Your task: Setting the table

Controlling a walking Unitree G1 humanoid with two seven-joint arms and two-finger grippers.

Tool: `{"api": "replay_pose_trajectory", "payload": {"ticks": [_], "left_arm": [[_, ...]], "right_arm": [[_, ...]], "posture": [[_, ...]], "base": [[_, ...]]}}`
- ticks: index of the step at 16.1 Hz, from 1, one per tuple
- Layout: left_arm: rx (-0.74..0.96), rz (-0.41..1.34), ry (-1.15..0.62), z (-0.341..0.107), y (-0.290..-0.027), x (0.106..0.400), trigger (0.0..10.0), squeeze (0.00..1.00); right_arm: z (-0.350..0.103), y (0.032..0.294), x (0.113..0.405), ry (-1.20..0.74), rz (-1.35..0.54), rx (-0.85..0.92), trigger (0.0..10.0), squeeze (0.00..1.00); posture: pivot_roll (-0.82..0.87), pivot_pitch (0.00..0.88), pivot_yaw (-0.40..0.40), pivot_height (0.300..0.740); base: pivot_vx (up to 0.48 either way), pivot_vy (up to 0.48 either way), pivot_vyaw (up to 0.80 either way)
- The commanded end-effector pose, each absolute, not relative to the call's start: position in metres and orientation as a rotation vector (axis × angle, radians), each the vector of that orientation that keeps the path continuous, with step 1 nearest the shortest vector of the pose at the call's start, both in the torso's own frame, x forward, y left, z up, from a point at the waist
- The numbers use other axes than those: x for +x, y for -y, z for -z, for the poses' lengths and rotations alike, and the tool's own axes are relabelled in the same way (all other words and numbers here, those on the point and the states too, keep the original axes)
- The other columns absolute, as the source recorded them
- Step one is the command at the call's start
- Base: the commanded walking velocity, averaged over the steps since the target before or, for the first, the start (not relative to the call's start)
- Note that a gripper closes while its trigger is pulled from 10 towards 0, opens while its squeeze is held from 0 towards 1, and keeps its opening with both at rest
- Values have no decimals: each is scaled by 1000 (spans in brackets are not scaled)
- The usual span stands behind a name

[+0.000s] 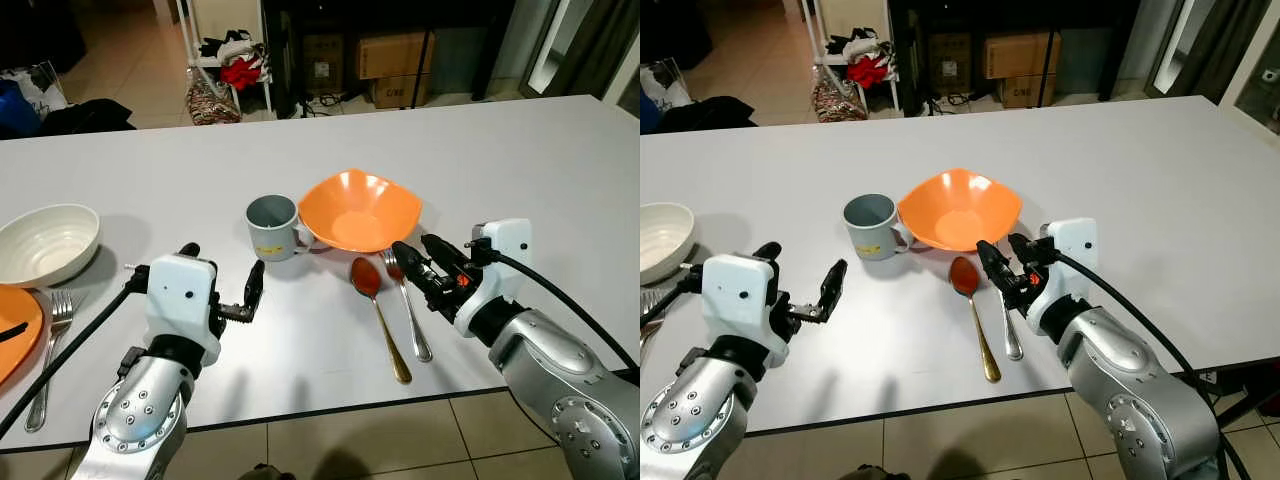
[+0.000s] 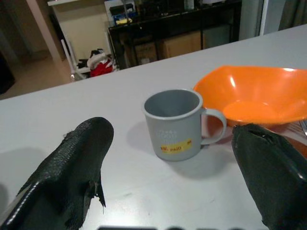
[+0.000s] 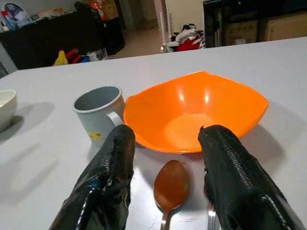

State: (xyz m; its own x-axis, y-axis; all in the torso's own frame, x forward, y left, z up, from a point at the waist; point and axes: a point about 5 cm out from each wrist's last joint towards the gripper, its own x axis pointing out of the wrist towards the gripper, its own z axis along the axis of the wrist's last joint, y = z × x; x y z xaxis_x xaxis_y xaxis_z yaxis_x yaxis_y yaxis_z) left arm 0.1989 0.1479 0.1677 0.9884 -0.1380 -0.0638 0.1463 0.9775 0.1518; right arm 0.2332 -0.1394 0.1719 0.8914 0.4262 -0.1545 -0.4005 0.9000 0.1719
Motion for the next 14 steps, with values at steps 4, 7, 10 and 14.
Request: {"api": "replay_pose_trajectory", "payload": {"ticks": [4,7,10,14], "left_arm": [[172,132,-58,-167,-151,200,10000,0],[176,147,-65,-167,-148,200,10000,0],[178,142,-68,-166,-149,198,10000,0],[185,127,-61,-167,-153,198,10000,0]], "right_arm": [[-166,135,232,-210,-443,126,10000,0],[-164,137,232,-218,-433,120,10000,0],[-163,137,231,-220,-436,114,10000,0],[-160,134,234,-225,-453,110,10000,0]], "posture": [[-66,13,65,740],[-68,19,69,740],[-64,10,62,740],[-55,5,54,740]], "base": [[0,0,0],[-309,0,0],[-299,0,0],[-264,0,0]]}}
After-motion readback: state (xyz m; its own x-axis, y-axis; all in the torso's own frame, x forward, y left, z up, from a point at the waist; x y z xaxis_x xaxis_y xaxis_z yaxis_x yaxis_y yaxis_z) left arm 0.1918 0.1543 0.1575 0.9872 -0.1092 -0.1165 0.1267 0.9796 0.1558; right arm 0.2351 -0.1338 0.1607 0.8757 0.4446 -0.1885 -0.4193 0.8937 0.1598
